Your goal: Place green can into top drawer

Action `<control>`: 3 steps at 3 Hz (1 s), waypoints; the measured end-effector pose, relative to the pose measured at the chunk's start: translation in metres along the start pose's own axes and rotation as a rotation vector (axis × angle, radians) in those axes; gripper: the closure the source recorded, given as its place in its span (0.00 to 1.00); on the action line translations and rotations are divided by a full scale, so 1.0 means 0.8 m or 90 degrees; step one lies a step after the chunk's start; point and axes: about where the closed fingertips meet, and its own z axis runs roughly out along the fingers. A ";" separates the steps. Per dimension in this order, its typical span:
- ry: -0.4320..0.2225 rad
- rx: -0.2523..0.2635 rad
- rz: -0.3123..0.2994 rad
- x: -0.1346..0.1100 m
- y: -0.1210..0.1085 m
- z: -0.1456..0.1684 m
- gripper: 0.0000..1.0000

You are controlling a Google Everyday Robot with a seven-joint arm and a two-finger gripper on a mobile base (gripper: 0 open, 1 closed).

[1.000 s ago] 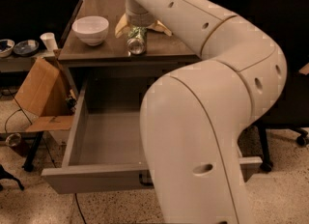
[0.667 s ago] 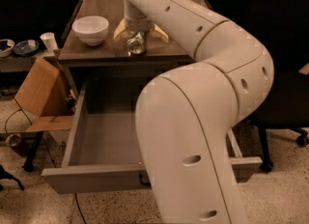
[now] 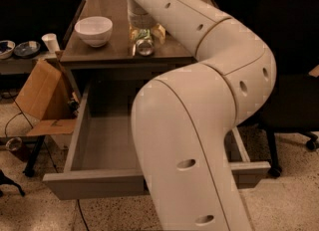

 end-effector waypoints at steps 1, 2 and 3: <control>-0.024 0.028 -0.001 -0.013 -0.006 -0.034 0.63; -0.035 0.032 -0.008 -0.019 -0.008 -0.057 0.86; -0.036 0.029 -0.018 -0.020 -0.009 -0.074 1.00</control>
Offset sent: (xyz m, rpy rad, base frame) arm -0.0111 -0.0044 0.0803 -0.0646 -0.0714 0.0038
